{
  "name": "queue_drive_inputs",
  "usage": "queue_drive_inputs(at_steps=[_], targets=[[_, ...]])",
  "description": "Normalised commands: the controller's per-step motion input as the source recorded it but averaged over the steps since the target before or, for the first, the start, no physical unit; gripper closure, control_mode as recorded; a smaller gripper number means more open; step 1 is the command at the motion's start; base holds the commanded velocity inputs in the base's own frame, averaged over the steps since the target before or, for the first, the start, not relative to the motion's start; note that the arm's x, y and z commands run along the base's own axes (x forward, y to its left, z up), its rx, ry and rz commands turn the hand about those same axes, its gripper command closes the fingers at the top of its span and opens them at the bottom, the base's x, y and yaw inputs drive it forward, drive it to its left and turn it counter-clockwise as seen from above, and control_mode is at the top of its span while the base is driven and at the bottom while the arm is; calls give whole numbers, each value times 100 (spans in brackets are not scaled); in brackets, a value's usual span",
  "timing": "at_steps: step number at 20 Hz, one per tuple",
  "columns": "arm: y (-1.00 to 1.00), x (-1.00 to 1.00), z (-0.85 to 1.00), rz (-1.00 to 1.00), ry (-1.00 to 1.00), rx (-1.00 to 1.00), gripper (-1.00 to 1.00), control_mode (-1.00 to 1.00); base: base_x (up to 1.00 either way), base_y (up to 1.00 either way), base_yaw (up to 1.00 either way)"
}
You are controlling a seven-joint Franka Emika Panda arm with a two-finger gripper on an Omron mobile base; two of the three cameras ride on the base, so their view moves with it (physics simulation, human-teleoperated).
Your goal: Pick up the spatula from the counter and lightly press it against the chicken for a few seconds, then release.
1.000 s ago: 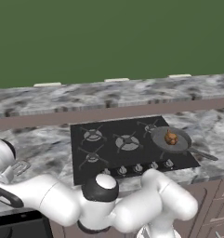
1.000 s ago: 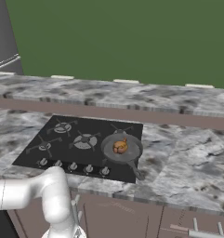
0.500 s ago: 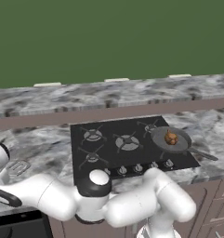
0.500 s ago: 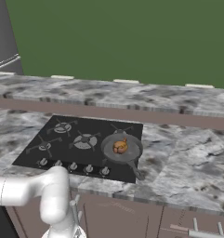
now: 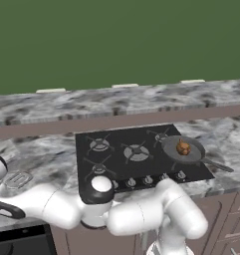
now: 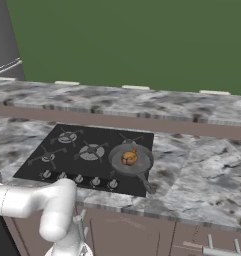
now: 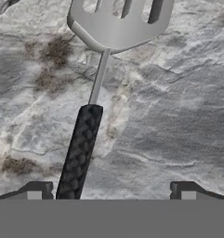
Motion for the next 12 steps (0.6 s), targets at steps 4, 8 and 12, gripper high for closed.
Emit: queue_drive_inputs(at_steps=[4,8,12], targets=[[13,13,-16,-1,5,-6,-100,-100,0,0,0],[18,19,-11,-1,4,-6,-100,-100,0,0,0],[24,23,-9,-1,4,-7,-100,-100,0,0,0]])
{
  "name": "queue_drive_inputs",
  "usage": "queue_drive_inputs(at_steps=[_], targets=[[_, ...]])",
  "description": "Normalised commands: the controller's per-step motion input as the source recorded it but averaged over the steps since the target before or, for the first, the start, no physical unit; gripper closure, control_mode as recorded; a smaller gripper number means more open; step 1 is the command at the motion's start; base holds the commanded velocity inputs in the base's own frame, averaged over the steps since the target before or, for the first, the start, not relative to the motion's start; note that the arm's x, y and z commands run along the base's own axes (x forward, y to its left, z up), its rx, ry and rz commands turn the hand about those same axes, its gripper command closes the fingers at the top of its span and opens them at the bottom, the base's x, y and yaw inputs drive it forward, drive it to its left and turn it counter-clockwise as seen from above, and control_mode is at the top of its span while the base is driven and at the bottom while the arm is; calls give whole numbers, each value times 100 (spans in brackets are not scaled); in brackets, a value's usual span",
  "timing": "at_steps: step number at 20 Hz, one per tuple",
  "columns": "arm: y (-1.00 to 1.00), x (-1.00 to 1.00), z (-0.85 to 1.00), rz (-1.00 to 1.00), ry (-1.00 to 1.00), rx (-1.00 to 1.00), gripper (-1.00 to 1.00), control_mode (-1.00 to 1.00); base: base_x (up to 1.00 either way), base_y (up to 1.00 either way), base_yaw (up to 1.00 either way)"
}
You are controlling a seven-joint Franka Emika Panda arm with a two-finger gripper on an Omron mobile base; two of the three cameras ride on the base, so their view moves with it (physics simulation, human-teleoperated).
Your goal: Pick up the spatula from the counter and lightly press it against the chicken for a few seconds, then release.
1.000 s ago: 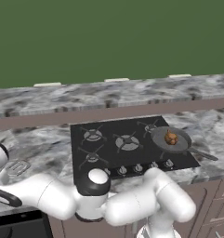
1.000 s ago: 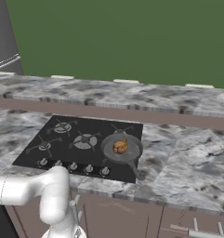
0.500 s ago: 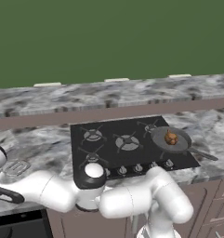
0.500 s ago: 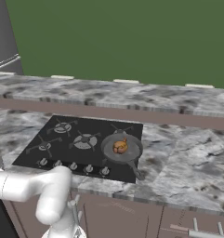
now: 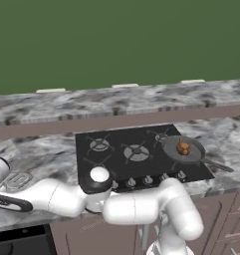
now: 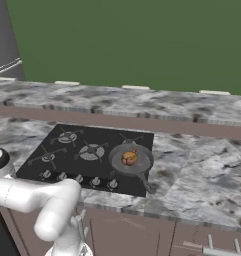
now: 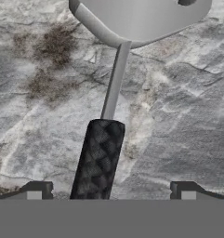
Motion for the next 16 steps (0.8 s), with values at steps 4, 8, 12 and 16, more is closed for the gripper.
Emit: queue_drive_inputs(at_steps=[4,8,12,16], targets=[[32,25,-9,-1,3,-8,-100,-100,0,0,0],[41,25,-10,-2,2,-9,-100,-100,0,0,0],[52,31,-10,-3,1,-10,-100,-100,0,0,0],[50,34,-10,-3,1,-10,-100,-100,0,0,0]])
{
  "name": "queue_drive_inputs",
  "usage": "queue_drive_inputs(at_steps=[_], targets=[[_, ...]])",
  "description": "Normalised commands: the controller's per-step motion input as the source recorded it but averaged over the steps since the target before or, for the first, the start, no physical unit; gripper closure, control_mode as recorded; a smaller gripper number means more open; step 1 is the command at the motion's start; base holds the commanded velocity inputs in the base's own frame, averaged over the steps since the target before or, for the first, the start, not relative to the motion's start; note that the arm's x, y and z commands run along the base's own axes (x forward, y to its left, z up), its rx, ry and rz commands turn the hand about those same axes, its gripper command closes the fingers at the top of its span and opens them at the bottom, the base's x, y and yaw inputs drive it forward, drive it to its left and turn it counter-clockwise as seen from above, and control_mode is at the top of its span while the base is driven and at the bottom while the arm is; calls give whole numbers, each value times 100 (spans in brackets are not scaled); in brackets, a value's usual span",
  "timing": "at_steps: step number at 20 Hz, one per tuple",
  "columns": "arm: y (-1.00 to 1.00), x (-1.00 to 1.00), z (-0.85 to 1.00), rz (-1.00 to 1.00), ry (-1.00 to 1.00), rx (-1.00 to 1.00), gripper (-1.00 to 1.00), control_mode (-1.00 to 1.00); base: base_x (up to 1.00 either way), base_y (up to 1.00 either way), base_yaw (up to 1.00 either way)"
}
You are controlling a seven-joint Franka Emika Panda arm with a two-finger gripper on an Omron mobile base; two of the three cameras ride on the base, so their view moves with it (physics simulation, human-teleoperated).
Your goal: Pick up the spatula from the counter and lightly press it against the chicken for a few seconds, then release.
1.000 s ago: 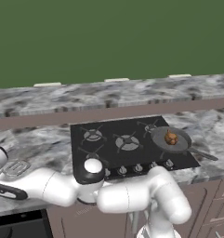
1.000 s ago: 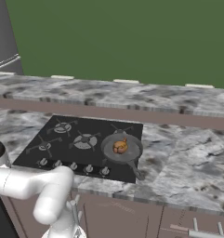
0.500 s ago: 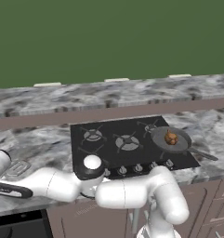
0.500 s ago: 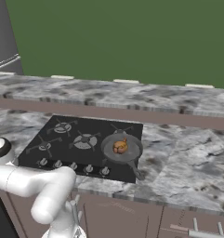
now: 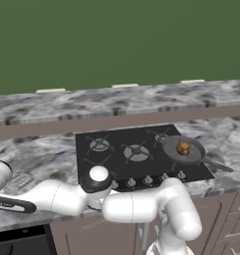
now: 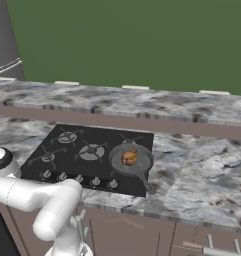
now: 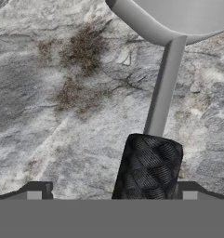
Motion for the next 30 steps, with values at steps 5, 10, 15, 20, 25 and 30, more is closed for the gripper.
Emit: queue_drive_inputs(at_steps=[5,10,15,20,25,30], targets=[[45,33,-22,-4,7,-11,100,-100,0,0,0],[4,7,-9,-4,6,-11,100,-100,0,0,0],[-1,-5,0,-2,0,-13,100,-100,0,0,0],[-1,-14,28,0,-1,-17,100,-100,0,0,0],[-15,-25,69,0,-1,-11,100,-100,0,0,0],[-33,-48,54,3,-2,-3,100,-100,0,0,0]])
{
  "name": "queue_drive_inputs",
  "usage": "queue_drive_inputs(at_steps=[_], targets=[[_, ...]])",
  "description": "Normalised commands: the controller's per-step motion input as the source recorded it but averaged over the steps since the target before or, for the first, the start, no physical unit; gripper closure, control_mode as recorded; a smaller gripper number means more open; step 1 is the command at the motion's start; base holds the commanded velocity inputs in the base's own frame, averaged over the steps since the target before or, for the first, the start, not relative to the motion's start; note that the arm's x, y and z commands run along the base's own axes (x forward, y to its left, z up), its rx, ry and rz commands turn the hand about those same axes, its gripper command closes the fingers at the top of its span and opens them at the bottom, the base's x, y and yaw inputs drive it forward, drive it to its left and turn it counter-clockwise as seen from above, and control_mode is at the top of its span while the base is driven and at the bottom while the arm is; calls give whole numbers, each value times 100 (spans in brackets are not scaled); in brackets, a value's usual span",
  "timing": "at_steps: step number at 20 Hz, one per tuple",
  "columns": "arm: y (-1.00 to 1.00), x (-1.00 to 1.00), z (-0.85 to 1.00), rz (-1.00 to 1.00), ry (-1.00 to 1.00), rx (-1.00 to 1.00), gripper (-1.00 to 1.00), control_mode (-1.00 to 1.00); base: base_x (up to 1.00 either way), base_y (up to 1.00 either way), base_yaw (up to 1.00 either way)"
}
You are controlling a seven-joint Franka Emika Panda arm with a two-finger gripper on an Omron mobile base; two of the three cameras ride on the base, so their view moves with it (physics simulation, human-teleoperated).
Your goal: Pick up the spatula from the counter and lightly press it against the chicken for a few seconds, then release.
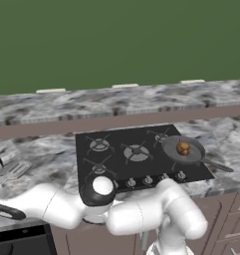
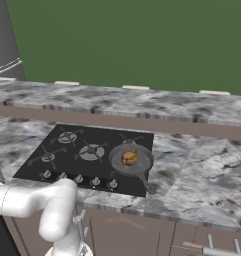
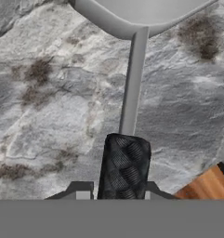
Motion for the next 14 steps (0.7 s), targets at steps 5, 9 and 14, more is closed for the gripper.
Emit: queue_drive_inputs(at_steps=[5,9,14], targets=[[-61,-62,29,9,-9,-2,100,-100,0,0,0],[-100,-59,4,15,-17,0,100,-100,0,0,0],[-100,-60,18,14,-19,0,100,-100,0,0,0]])
